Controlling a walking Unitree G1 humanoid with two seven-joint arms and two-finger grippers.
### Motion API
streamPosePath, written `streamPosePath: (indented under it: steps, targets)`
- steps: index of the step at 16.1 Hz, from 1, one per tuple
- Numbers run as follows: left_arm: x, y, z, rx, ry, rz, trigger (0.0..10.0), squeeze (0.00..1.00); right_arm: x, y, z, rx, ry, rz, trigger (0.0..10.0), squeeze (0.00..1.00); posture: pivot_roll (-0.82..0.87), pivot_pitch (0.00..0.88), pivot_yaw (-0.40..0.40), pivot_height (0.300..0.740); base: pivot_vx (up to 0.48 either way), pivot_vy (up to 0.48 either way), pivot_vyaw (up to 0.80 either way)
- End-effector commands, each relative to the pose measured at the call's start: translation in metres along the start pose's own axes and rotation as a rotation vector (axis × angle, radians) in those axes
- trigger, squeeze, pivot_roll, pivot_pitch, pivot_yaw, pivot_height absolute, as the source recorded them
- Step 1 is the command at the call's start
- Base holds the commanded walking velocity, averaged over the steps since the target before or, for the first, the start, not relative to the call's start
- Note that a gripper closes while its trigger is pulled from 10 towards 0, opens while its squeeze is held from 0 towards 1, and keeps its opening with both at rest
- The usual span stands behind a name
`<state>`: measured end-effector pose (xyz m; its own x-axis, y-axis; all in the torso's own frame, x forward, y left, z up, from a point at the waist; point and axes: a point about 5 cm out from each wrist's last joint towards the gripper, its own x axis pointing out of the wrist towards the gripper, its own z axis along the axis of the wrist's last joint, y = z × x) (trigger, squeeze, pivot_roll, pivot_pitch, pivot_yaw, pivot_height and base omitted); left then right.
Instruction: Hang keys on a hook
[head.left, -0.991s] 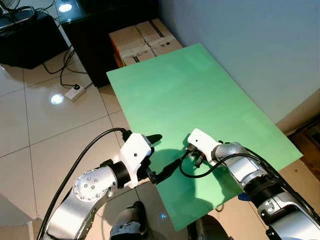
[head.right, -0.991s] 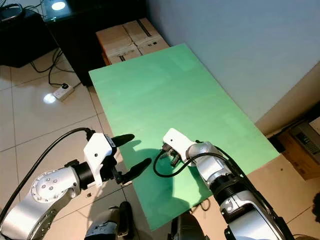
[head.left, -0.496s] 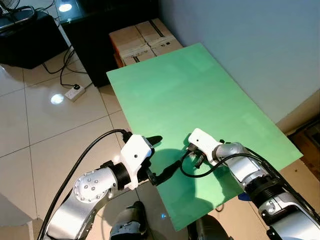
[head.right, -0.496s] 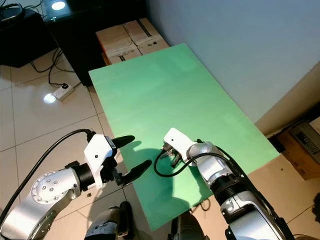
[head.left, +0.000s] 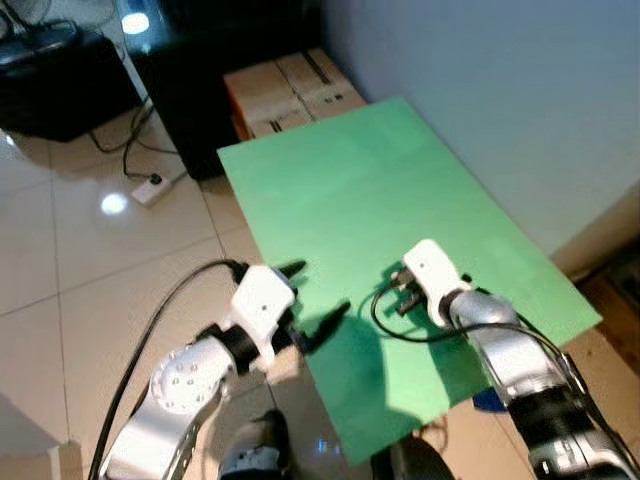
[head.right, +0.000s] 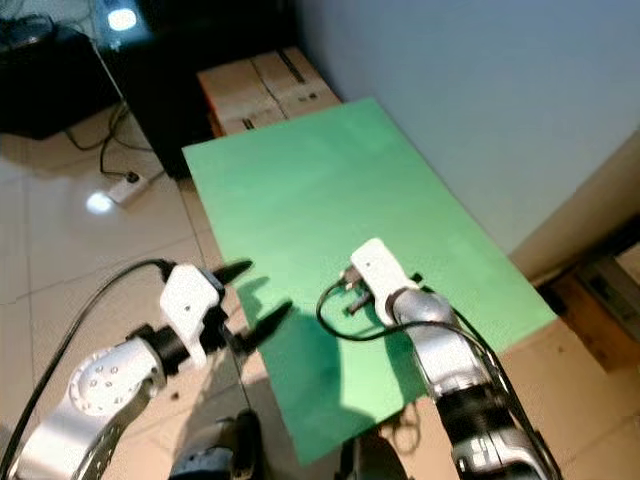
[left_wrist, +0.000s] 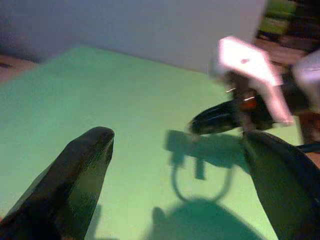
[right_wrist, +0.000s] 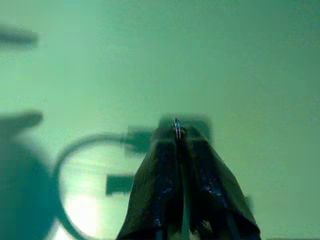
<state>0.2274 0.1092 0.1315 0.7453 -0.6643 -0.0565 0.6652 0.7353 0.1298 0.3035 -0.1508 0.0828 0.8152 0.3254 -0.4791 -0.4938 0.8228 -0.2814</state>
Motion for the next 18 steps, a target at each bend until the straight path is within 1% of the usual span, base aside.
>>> streamPosePath:
  steps: [1, 2, 3, 4, 5, 6, 8, 9, 10, 12, 13, 18]
  targets:
    - [-0.002, 0.009, -0.003, 0.008, 0.004, 0.082, 10.0, 0.00, -0.012, -0.003, 0.015, 0.052, -0.107, -0.072, 0.0, 0.00, 0.02, 0.019, 0.040, 0.740, 0.000, 0.000, 0.00]
    - [-0.001, 0.015, -0.003, 0.003, 0.005, 0.147, 10.0, 0.00, -0.028, -0.005, 0.026, 0.109, -0.209, -0.150, 0.0, 0.00, 0.01, 0.000, 0.048, 0.740, 0.000, 0.000, 0.00]
    - [0.001, 0.019, -0.003, -0.001, 0.000, 0.185, 10.0, 0.00, -0.039, -0.004, 0.033, 0.152, -0.280, -0.205, 0.0, 0.00, 0.00, 0.000, 0.059, 0.740, 0.000, 0.000, 0.00]
    - [0.004, 0.023, -0.004, 0.004, -0.010, 0.218, 10.0, 0.00, -0.047, 0.000, 0.037, 0.218, -0.360, -0.245, 0.0, 0.00, -0.02, 0.000, 0.073, 0.740, 0.000, 0.000, 0.00]
    - [0.006, 0.025, -0.004, 0.007, -0.017, 0.236, 10.0, 0.00, -0.051, 0.003, 0.039, 0.239, -0.393, -0.266, 0.0, 0.00, -0.03, 0.000, 0.076, 0.740, 0.000, 0.000, 0.00]
    - [0.009, 0.029, -0.002, -0.002, -0.034, 0.274, 10.0, 0.00, -0.057, 0.009, 0.040, 0.264, -0.443, -0.283, 0.0, 0.00, -0.04, 0.000, 0.080, 0.740, 0.000, 0.000, 0.00]
    - [0.013, 0.030, -0.001, -0.008, -0.057, 0.292, 10.0, 0.00, -0.066, 0.015, 0.043, 0.285, -0.497, -0.297, 0.0, 0.00, -0.04, 0.000, 0.079, 0.740, 0.000, 0.000, 0.00]
    - [0.014, 0.030, 0.000, -0.015, -0.062, 0.295, 10.0, 0.00, -0.068, 0.016, 0.046, 0.286, -0.522, -0.307, 3.0, 0.00, -0.04, 0.000, 0.084, 0.740, 0.000, 0.000, 0.00]
    - [0.014, 0.028, 0.000, -0.017, -0.066, 0.289, 10.0, 0.00, -0.069, 0.014, 0.046, 0.295, -0.519, -0.342, 10.0, 0.00, -0.05, 0.000, 0.086, 0.740, 0.000, 0.000, 0.00]
    - [0.015, 0.026, 0.001, -0.015, -0.071, 0.280, 10.0, 0.00, -0.069, 0.012, 0.048, 0.277, -0.522, -0.368, 10.0, 0.00, -0.05, 0.000, 0.085, 0.740, 0.000, 0.000, 0.00]
    - [0.014, 0.025, 0.001, -0.012, -0.076, 0.279, 10.0, 0.00, -0.067, 0.014, 0.050, 0.236, -0.540, -0.362, 10.0, 0.00, -0.04, 0.000, 0.084, 0.740, 0.000, 0.000, 0.00]
    - [0.011, 0.024, 0.000, -0.005, -0.075, 0.282, 10.0, 0.00, -0.065, 0.022, 0.050, 0.258, -0.539, -0.293, 10.0, 0.00, -0.03, 0.000, 0.074, 0.740, 0.000, 0.000, 0.00]
